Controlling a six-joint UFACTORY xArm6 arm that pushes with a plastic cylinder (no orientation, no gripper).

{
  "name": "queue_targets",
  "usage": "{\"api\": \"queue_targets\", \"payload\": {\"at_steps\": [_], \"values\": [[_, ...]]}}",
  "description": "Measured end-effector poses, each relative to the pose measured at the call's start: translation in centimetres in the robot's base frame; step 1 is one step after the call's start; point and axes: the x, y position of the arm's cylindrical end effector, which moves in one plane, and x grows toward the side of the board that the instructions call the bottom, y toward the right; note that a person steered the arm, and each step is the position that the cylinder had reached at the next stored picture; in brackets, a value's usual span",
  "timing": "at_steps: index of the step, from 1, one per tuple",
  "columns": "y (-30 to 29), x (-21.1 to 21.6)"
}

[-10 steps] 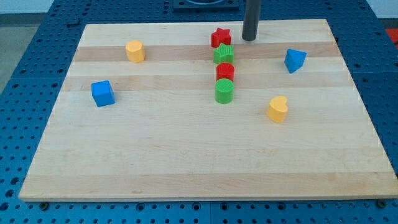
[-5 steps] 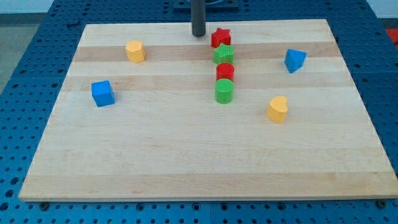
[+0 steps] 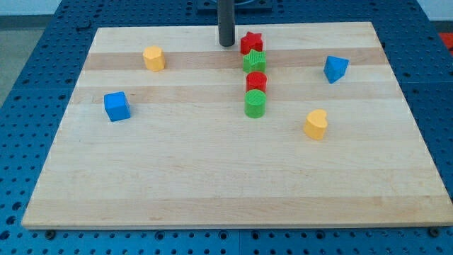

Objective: Nudge the red star down a bit

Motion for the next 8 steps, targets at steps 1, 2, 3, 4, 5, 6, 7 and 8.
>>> {"api": "queue_targets", "payload": {"at_steps": [1,2,3,4,5,6,7,8], "values": [[0.3,0.0],[0.7,0.0],[1.1,0.0],[1.2,0.0],[1.6,0.0],[1.8,0.0],[2.2,0.0],[2.6,0.0]]}}
